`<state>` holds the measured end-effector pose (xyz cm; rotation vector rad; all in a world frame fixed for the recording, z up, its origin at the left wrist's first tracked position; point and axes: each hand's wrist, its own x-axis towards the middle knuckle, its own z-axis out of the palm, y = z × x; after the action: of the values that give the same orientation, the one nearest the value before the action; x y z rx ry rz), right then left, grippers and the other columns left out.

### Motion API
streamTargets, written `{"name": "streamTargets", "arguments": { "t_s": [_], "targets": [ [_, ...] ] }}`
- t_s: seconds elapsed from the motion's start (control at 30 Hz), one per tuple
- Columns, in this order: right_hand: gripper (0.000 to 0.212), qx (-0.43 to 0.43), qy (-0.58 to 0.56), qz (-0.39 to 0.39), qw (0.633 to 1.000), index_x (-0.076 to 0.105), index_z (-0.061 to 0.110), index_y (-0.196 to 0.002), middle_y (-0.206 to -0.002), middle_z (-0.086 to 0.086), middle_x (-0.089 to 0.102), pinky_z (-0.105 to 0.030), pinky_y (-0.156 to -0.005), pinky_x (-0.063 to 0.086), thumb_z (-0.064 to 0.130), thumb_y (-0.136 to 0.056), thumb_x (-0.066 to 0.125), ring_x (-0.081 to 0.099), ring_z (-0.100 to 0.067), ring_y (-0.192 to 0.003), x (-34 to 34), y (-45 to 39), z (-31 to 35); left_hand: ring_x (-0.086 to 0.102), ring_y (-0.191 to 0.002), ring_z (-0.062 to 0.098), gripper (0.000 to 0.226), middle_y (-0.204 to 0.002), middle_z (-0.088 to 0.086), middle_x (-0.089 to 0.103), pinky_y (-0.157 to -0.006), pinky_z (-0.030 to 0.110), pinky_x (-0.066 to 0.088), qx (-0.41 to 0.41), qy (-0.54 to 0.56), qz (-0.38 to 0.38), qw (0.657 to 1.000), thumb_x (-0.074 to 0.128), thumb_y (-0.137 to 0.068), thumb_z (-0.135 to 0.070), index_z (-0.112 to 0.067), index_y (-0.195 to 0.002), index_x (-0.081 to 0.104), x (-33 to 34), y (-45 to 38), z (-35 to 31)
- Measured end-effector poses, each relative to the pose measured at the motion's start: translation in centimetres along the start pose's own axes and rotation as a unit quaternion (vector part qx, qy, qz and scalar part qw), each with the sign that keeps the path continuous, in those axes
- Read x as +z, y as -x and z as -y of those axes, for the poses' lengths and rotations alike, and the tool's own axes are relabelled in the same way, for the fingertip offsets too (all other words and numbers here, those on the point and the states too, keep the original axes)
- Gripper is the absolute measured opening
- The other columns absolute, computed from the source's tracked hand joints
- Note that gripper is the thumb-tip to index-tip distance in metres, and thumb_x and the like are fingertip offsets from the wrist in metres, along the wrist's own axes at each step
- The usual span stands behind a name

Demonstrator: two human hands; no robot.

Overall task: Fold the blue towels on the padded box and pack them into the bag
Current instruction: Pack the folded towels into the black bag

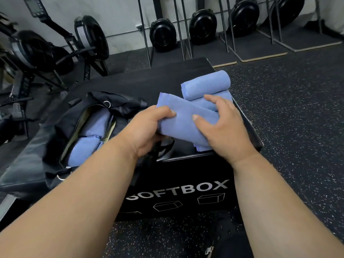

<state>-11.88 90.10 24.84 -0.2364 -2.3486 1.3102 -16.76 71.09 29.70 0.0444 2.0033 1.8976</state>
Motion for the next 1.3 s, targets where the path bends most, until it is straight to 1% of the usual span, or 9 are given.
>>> {"name": "streamTargets", "arguments": {
  "t_s": [0.17, 0.27, 0.37, 0.63, 0.73, 0.87, 1.0, 1.17, 1.3],
  "targets": [
    [0.065, -0.014, -0.118, 0.198, 0.973, 0.056, 0.041, -0.147, -0.138, 0.020, 0.061, -0.031, -0.115, 0.044, 0.053, -0.083, 0.065, 0.053, 0.008, -0.128, 2.6, 1.5, 2.7, 0.066, -0.110, 0.033, 0.065, -0.122, 0.017, 0.073, -0.101, 0.051, 0.049, -0.008, -0.035, 0.025, 0.999, 0.075, -0.069, -0.027, -0.001, -0.129, 0.066, -6.3, 2.7, -0.5],
    [0.052, 0.014, -0.208, 0.316, 0.926, 0.062, 0.038, -0.139, -0.130, 0.013, 0.070, -0.038, -0.106, 0.052, 0.043, -0.087, 0.066, 0.065, -0.006, -0.123, 4.0, 2.2, 3.6, 0.063, -0.130, 0.034, 0.055, -0.136, 0.016, 0.070, -0.116, 0.053, 0.041, -0.025, -0.061, 0.062, 0.996, 0.062, -0.083, -0.023, -0.008, -0.136, 0.066, -8.6, 4.1, -0.5],
    [0.039, 0.044, -0.254, 0.381, 0.888, 0.069, 0.030, -0.129, -0.128, 0.000, 0.073, -0.042, -0.097, 0.049, 0.032, -0.090, 0.062, 0.068, -0.019, -0.119, 5.6, 3.0, 4.8, 0.068, -0.118, 0.030, 0.055, -0.133, 0.014, 0.072, -0.102, 0.045, 0.049, -0.033, -0.075, 0.057, 0.995, 0.061, -0.081, -0.026, -0.008, -0.132, 0.068, -10.3, 5.4, -0.3],
    [0.048, 0.087, -0.253, 0.302, 0.915, 0.057, 0.050, -0.138, -0.117, 0.017, 0.073, -0.039, -0.103, 0.055, 0.023, -0.099, 0.060, 0.071, -0.008, -0.110, 10.5, 4.9, 8.4, 0.056, -0.051, 0.011, 0.012, -0.071, -0.003, 0.065, -0.065, 0.030, 0.049, 0.000, -0.010, -0.123, 0.992, 0.068, -0.097, -0.027, -0.016, -0.097, 0.063, -14.0, 6.5, 1.3],
    [0.047, 0.105, -0.273, 0.287, 0.912, 0.050, 0.047, -0.145, -0.111, 0.023, 0.075, -0.025, -0.090, 0.056, 0.025, -0.105, 0.056, 0.072, 0.001, -0.102, 12.8, 6.0, 9.9, 0.070, -0.069, 0.018, 0.041, -0.092, 0.005, 0.073, -0.068, 0.031, 0.057, -0.039, 0.029, -0.116, 0.992, 0.073, -0.094, -0.040, -0.008, -0.119, 0.070, -14.7, 7.0, 2.7],
    [0.036, 0.160, -0.330, 0.262, 0.893, 0.058, 0.035, -0.144, -0.120, 0.010, 0.077, -0.038, -0.100, 0.057, 0.028, -0.109, 0.052, 0.074, -0.010, -0.109, 15.5, 6.7, 11.3, 0.077, -0.106, 0.029, 0.030, -0.112, 0.010, 0.080, -0.103, 0.051, 0.057, -0.031, 0.039, -0.126, 0.991, 0.072, -0.099, -0.026, -0.007, -0.122, 0.073, -14.9, 7.4, 3.5],
    [0.032, 0.172, -0.341, 0.253, 0.889, 0.070, 0.023, -0.126, -0.111, -0.001, 0.080, -0.044, -0.097, 0.060, 0.037, -0.110, 0.046, 0.076, -0.020, -0.106, 16.4, 6.0, 12.4, 0.078, -0.099, 0.025, 0.032, -0.105, 0.002, 0.081, -0.096, 0.052, 0.061, 0.031, -0.022, -0.197, 0.980, 0.079, -0.084, -0.027, -0.016, -0.114, 0.074, -16.5, 8.0, 2.3],
    [0.021, 0.089, -0.176, 0.230, 0.953, 0.070, 0.034, -0.121, -0.094, -0.009, 0.068, -0.018, -0.071, 0.048, 0.030, -0.103, 0.058, 0.060, -0.008, -0.079, 18.0, 4.4, 11.4, 0.074, -0.094, 0.019, 0.029, -0.099, -0.007, 0.077, -0.078, 0.038, 0.059, 0.033, -0.184, -0.251, 0.950, 0.073, -0.078, -0.039, -0.031, -0.106, 0.069, -19.8, 9.1, 0.4],
    [0.025, 0.060, -0.089, 0.233, 0.967, 0.068, 0.037, -0.122, -0.085, 0.011, 0.066, -0.030, -0.073, 0.049, 0.035, -0.098, 0.062, 0.061, -0.004, -0.071, 20.6, 3.1, 10.6, 0.070, -0.090, 0.021, 0.006, -0.103, 0.006, 0.075, -0.073, 0.035, 0.052, -0.012, -0.274, -0.227, 0.934, 0.065, -0.091, -0.026, -0.026, -0.097, 0.065, -20.9, 9.1, 0.1]
  ]
}}
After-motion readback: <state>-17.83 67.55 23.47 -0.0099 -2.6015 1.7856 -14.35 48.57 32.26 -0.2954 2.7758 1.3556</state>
